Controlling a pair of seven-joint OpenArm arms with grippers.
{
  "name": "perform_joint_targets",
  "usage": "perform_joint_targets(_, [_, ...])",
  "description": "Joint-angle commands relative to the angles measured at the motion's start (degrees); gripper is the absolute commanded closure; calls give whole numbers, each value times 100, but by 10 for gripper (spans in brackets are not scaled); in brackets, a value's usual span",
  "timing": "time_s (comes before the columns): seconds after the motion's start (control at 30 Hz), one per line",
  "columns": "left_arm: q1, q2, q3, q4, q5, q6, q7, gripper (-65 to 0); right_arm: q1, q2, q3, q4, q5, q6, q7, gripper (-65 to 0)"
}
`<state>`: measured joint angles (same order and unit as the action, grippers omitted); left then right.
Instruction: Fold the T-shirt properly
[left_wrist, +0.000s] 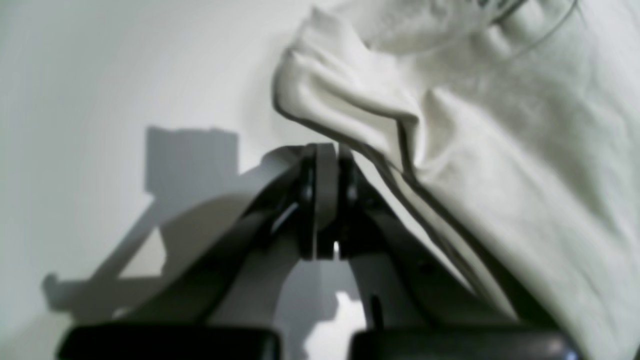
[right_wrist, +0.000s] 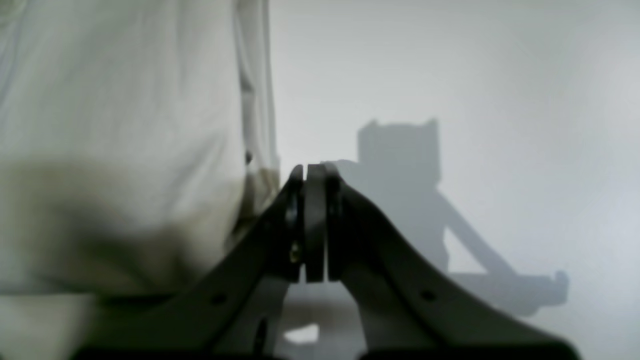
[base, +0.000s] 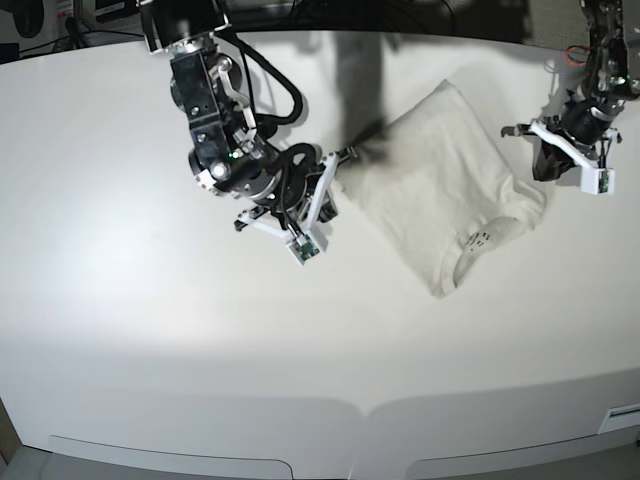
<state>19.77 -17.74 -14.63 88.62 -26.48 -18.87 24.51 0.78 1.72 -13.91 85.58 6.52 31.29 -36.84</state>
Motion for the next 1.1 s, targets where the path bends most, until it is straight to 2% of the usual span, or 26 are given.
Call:
perform_joint_targets(0.0, [-122,-15,-31,-46,11,-13,-210,0,28,-15,2,74,70,20,96,0])
perform_joint_targets(0.1, [-509,131,-31,-505,177,-17,-339,0,-81,-11,2,74,72,72,83,0])
perform_joint_targets(0.3, [-1368,136,-31,-1338,310,-20,-317,0,-514,-13,0,87,118,638,157,0])
perform_joint_targets(0.47, [-1827,168,-26,-1814,295,-109,-319,0,-874,-13,2,225,118,645,304,0])
perform_joint_targets(0.57, [-2011,203,-22,-1902,293,-289,-323,0,-1106,-42,-7,393,140,719,409,0])
perform_joint_targets(0.77, [-2365,391,-22,-1902,372,-350,-317,0,-1390,-452,-11,551,114,802,474,0])
perform_joint_targets(0.9, [-2544,568,-22,-1906,883,-385,-361,0,-1432,-660,-22,551,114,871,463,0])
perform_joint_targets(1.07, [-2717,564,-22,-1906,927,-385,-358,0,-1432,-693,-236,551,111,871,404,0])
